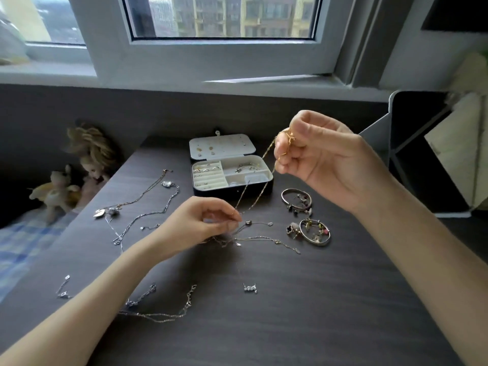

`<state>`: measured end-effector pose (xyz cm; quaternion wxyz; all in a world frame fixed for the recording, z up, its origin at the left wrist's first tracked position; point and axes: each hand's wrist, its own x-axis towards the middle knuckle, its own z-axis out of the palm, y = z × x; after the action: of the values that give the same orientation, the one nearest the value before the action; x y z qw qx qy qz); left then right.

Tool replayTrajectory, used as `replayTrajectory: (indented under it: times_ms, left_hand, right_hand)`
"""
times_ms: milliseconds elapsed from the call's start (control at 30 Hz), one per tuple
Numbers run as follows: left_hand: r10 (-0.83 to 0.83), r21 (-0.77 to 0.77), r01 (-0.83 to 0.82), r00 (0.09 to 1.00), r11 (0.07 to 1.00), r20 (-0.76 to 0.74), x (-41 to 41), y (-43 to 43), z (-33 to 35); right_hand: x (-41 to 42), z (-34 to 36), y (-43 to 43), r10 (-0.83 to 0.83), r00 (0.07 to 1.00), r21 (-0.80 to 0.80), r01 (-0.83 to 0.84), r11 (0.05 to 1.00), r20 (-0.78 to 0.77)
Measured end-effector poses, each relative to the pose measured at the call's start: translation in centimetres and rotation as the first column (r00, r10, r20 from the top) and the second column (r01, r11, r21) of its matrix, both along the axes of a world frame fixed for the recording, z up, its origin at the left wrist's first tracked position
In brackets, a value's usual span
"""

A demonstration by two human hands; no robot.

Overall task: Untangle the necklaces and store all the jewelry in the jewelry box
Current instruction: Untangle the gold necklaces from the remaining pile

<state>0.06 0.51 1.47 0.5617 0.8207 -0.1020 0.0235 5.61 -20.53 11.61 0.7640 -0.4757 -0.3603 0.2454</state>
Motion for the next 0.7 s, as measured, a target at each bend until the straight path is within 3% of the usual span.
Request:
replayTrajectory:
  times_ms: [200,433,700]
  left_hand:
    - [-0.024,-0.042,0.023,0.999,0.999,-0.035,0.1,-0.4,0.6]
    - [-0.066,0.027,0.066,0.998,0.997,-0.018,-0.1,-0.7,1.4]
    - [0.051,0.143,-0.06,0.996,0.988,0.069,-0.1,-0.4,1.3]
  right_hand:
    - [0.0,2.6,1.2,0.003,1.0,0.077,-0.002,0.997,-0.009]
    - [-0.5,4.4,0.8,-0.041,0.999,0.132,0.043,0.99,-0.019]
    - [-0.8,3.6,-0.5,-0.089,0.993,0.139,0.098,0.985,-0.073]
